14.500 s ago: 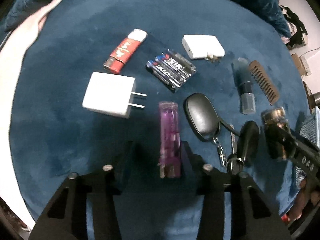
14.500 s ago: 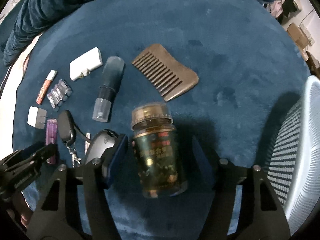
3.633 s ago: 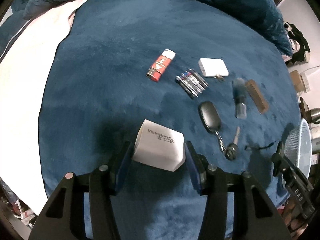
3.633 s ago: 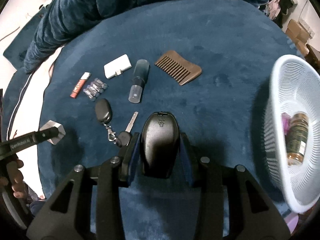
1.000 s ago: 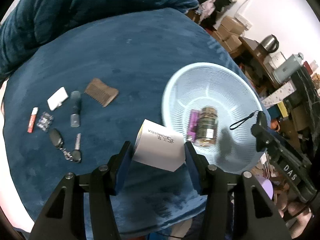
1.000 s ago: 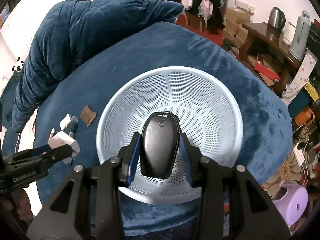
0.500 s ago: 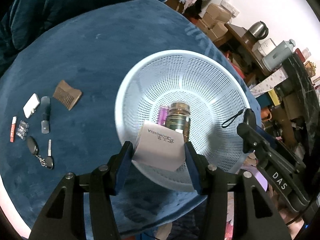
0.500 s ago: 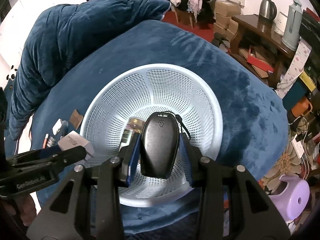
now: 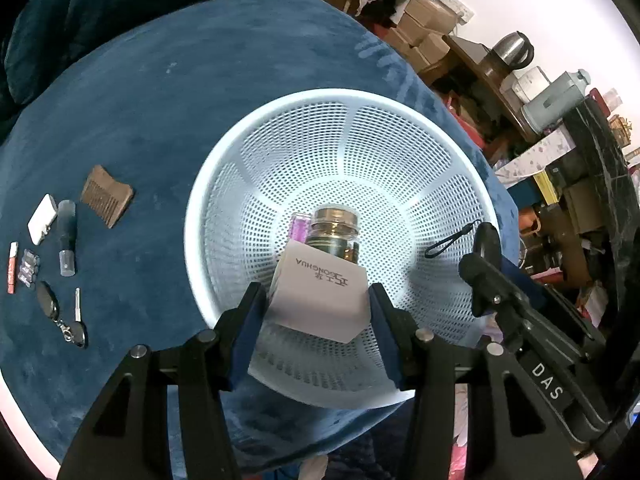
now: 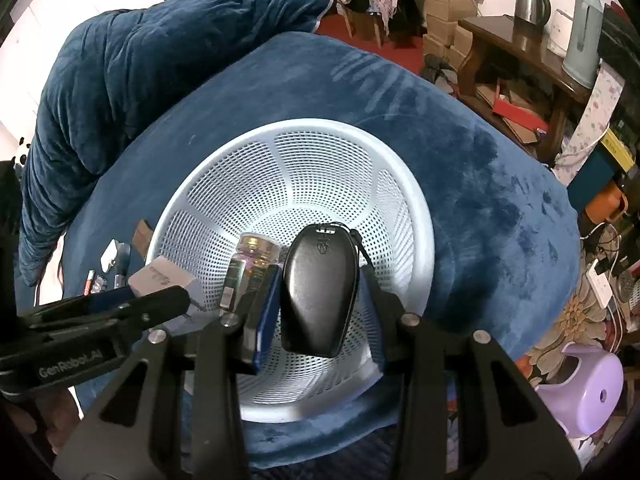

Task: Organize rigid objects
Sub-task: 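Open both tools to drop the key fob and charger into the basket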

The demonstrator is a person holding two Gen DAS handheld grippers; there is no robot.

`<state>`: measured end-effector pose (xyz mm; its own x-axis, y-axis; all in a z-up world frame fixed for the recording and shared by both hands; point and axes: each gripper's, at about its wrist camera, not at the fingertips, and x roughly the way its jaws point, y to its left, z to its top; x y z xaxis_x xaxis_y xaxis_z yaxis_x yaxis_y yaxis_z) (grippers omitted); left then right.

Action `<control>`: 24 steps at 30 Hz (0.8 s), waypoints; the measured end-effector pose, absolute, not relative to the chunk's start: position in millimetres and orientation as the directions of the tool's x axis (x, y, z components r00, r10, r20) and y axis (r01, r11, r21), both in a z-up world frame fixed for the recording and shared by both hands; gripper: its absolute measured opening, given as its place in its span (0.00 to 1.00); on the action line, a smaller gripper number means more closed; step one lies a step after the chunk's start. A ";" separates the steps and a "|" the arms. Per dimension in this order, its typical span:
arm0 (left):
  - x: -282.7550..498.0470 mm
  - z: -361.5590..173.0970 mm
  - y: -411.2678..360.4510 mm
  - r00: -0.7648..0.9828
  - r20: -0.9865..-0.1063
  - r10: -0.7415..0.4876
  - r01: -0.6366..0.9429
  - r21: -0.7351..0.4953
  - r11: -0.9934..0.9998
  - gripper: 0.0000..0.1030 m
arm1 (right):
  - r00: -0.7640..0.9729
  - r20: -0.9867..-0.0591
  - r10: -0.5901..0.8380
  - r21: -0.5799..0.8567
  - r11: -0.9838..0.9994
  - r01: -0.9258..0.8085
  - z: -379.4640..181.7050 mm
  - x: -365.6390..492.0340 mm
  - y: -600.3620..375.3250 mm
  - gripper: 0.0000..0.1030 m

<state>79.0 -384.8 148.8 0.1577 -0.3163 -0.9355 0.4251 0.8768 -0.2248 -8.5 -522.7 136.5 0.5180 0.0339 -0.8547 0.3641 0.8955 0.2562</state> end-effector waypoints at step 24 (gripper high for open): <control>78.4 154.7 -371.4 0.221 -0.936 -0.274 0.409 -0.166 0.897 0.99 | 0.482 -0.876 0.024 0.253 0.872 0.418 129.8 -11.4 -528.4 0.88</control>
<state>78.4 -371.4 154.7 0.2208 -0.2741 -0.9360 0.4088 0.8973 -0.1664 -11.4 -528.4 129.8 0.4818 0.0237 -0.8760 0.4178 0.8725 0.2534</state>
